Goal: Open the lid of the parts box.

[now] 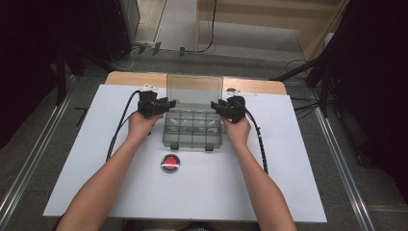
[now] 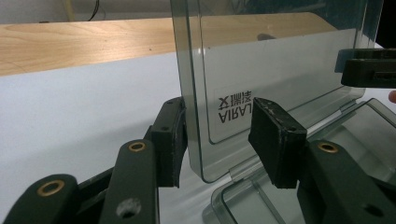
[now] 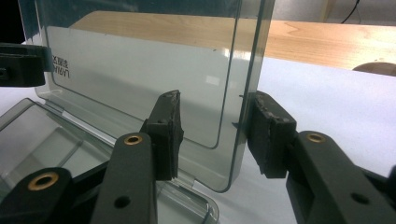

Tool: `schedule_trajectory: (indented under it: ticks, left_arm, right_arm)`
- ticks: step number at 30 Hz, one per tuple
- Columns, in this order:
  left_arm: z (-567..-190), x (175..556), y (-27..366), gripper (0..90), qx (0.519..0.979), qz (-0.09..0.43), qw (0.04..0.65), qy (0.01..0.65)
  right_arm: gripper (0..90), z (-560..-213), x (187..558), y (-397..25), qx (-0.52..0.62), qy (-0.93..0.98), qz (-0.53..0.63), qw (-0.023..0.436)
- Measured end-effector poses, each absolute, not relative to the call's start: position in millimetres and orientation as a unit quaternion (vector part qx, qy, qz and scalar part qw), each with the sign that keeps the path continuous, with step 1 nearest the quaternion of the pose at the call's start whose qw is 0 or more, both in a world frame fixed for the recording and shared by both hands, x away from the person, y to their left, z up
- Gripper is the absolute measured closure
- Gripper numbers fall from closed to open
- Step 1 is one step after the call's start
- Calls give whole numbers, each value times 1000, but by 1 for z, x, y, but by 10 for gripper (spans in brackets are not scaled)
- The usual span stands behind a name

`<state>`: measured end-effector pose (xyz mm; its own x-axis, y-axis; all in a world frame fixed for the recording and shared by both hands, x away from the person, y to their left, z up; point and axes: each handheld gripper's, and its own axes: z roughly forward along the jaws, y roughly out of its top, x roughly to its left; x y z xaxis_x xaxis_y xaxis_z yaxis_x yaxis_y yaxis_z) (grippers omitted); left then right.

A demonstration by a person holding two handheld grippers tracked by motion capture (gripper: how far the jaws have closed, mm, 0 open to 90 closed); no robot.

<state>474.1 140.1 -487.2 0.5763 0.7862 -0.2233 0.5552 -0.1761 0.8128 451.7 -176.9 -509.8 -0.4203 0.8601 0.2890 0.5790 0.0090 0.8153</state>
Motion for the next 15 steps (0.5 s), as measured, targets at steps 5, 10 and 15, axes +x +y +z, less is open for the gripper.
schedule_trajectory:
  ticks: [5,10,15]
  left_arm:
    - [-491,476,139,549,755,126,462,447]
    - [-493,477,138,549,753,124,461,452]
    - [-496,478,137,549,752,124,460,455]
  right_arm:
    - [591,-513,453,-177,526,690,477,140]
    - [589,-515,454,-177,531,684,481,133]
    - [586,-516,455,-178,535,682,481,130]
